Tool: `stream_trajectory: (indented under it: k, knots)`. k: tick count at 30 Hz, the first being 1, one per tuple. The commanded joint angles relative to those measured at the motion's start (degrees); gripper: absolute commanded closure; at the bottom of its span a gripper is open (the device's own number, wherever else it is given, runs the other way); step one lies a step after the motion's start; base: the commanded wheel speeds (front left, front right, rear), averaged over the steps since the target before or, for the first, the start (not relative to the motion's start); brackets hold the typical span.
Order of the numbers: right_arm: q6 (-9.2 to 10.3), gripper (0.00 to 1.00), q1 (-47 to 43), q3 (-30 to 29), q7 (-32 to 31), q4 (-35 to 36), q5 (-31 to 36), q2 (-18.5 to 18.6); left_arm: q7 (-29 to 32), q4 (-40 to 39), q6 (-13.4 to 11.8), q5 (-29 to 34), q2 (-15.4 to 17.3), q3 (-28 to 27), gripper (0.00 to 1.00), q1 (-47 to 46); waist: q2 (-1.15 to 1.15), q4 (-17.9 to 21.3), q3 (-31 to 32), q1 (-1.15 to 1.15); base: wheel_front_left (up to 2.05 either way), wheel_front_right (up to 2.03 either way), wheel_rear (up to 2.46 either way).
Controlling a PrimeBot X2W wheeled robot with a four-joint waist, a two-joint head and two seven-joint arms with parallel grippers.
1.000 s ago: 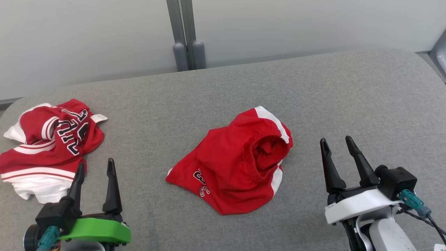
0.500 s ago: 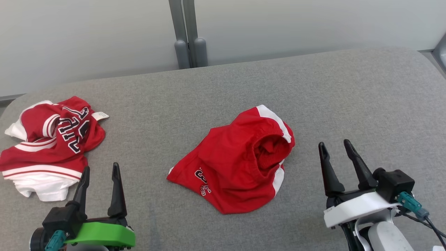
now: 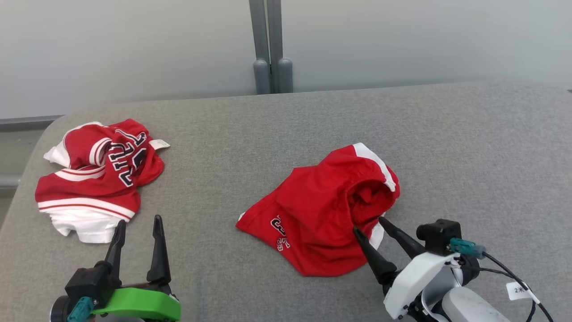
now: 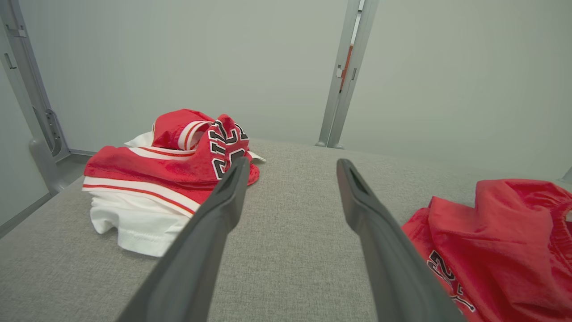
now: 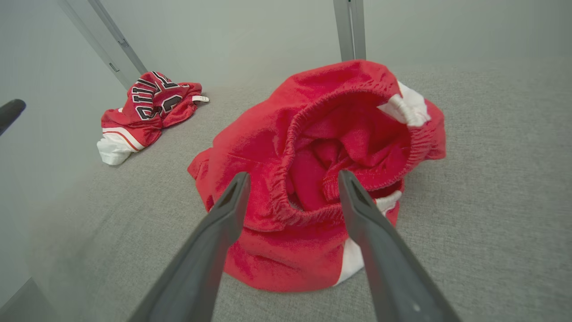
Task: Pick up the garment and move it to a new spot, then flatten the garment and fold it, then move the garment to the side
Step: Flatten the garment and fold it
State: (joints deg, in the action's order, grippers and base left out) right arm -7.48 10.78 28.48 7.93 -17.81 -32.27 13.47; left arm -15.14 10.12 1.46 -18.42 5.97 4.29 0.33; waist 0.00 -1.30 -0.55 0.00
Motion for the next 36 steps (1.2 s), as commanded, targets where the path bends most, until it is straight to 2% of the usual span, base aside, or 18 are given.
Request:
stream_trajectory:
  k: [1,10,11,12,14,19,25,32,36]
  knots:
    - [-0.03,0.0,1.34,1.15,-1.63,-1.47,-1.65,0.32,-0.01,0.32,0.39,0.34,-0.32,-0.06,0.0,-0.51,0.0,-2.17,0.63,0.0,0.0,0.0,0.0]
    - [-0.03,0.0,6.07,4.93,-8.71,-11.03,-6.05,0.85,-0.01,1.72,1.58,0.91,-1.04,-0.46,0.0,-0.93,0.0,-7.21,0.92,0.0,0.0,0.0,0.0]
    - [-0.03,0.04,6.37,5.23,-8.71,-11.31,-6.04,0.88,-0.01,1.79,1.54,0.97,-1.09,-0.56,0.0,-0.88,0.0,-7.54,0.92,0.0,0.0,0.0,0.0]
    - [-0.03,0.58,6.64,5.59,-8.39,-11.49,-6.03,0.97,-0.01,1.9,1.61,1.01,-1.12,-0.69,0.0,-0.76,0.0,-7.85,0.95,0.0,0.0,0.0,0.0]
    - [-0.03,1.0,7.0,6.28,-7.96,-11.72,-6.21,1.28,-0.01,2.06,1.73,1.11,-1.27,-0.86,0.0,-0.65,0.0,-8.26,0.94,0.0,0.0,0.0,0.0]
    - [-0.03,1.0,7.84,7.02,-6.54,-10.99,-6.88,2.53,-0.01,2.63,2.23,1.11,-1.58,-1.06,0.0,-0.68,0.0,-8.81,1.14,0.0,0.0,0.0,0.0]
    - [-0.03,1.0,10.13,4.97,-4.74,-8.8,-8.2,4.67,-0.01,2.42,2.58,1.39,-1.89,-1.12,0.0,-1.34,0.0,-9.19,0.25,0.0,0.0,0.0,0.0]
    - [-0.03,1.0,18.22,0.95,-5.65,-8.39,-9.98,9.39,-0.01,1.85,3.13,1.5,-2.16,-0.63,0.0,-3.84,0.0,-10.12,-5.89,0.0,0.0,0.0,0.0]
    - [-0.02,1.0,24.34,-1.09,-6.53,-10.96,-12.54,13.37,-0.01,1.45,3.55,1.9,-2.37,0.26,0.0,-6.64,0.0,-11.34,-11.25,0.0,0.0,0.0,0.0]
